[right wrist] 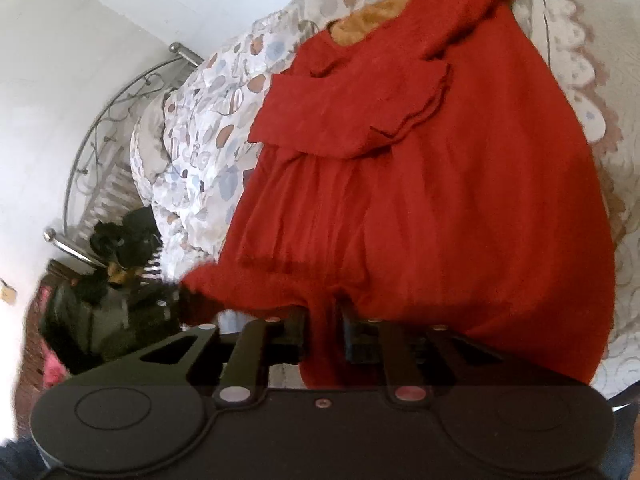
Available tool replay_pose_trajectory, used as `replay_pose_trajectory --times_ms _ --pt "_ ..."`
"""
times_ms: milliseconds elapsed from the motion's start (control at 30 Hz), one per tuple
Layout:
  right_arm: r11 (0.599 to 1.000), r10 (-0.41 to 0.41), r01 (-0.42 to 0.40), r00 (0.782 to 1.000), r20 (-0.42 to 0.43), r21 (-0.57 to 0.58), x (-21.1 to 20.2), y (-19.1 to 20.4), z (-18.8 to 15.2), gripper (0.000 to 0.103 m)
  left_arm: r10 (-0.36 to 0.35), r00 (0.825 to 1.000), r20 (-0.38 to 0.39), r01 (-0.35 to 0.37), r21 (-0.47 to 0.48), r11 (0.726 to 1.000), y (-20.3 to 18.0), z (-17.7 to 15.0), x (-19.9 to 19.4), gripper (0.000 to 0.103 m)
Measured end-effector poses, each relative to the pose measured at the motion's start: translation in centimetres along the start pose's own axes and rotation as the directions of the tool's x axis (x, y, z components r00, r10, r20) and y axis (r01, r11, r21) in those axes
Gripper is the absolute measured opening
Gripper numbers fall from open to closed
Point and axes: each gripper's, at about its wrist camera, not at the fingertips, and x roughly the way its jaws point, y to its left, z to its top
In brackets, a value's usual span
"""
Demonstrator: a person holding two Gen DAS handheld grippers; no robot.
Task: Fold small clothes
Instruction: 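Grasp the red shirt with both tools and lift it off the bed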
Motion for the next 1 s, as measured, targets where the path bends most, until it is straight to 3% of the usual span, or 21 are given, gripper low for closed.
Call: replay_pose_trajectory --times_ms 133,267,333,400,533,567,633,700,767,867,900,933,967,1000 --pt "0.993 -0.037 0.045 0.996 0.078 -0.105 -0.4 1.7 -2.6 0.057 -0.038 0.999 -0.013 0.038 -0.056 0.998 1.1 1.4 1.4 0.011" --pt "0.964 -0.109 0.155 0.972 0.208 -0.216 -0.2 3.8 -6.4 0.072 -0.057 0.998 -0.015 0.056 -0.067 0.996 1.4 2.2 1.9 0.011" --pt "0.915 -0.191 0.277 0.938 0.290 -0.293 0.6 5.4 -8.3 0.073 -0.055 0.998 -0.006 0.055 -0.051 0.997 1.1 2.5 1.8 0.011" --pt "0.851 -0.269 0.398 0.890 0.368 -0.342 1.9 6.7 -10.2 0.075 -0.056 0.998 0.005 0.056 -0.041 0.998 0.9 2.8 1.6 0.011" --pt "0.723 -0.363 0.556 0.812 0.458 -0.411 4.9 8.5 -12.6 0.088 -0.062 0.998 0.020 0.063 -0.037 0.997 0.7 3.5 1.0 0.011" --pt "0.681 -0.394 0.596 0.788 0.473 -0.426 5.8 8.7 -12.8 0.087 -0.062 0.998 0.026 0.063 -0.035 0.997 0.7 3.8 0.8 0.011" --pt "0.565 -0.462 0.698 0.709 0.533 -0.439 7.1 9.1 -13.3 0.079 -0.057 0.998 0.041 0.058 -0.027 0.998 0.6 4.1 0.2 0.011" --pt "0.476 -0.506 0.757 0.652 0.564 -0.447 7.5 8.8 -13.6 0.077 -0.050 0.997 0.059 0.052 -0.019 0.998 0.6 4.2 -0.4 0.011" --pt "0.457 -0.515 0.782 0.621 0.591 -0.424 6.7 8.2 -13.8 0.077 -0.043 0.996 0.080 0.045 -0.020 0.999 0.6 4.2 -1.1 0.011" --pt "0.382 -0.544 0.855 0.514 0.663 -0.350 4.8 7.1 -14.5 0.071 -0.028 0.993 0.113 0.030 -0.020 0.999 0.5 3.5 -2.3 0.011" --pt "0.372 -0.545 0.869 0.489 0.681 -0.326 4.0 6.6 -14.7 0.061 -0.028 0.992 0.126 0.030 -0.013 0.999 0.2 3.1 -2.7 0.011" --pt "0.391 -0.534 0.867 0.488 0.691 -0.310 3.1 6.1 -14.9 0.046 -0.028 0.990 0.138 0.029 -0.006 1.000 0.0 2.7 -3.1 0.011" --pt "0.409 -0.521 0.860 0.496 0.695 -0.306 2.2 5.8 -15.0 0.038 -0.026 0.988 0.154 0.026 0.004 1.000 -0.4 2.2 -3.6 0.011" --pt "0.416 -0.506 0.854 0.504 0.700 -0.313 1.6 5.7 -15.1 0.020 -0.017 0.984 0.176 0.013 0.021 1.000 -1.0 1.6 -4.2 0.011"
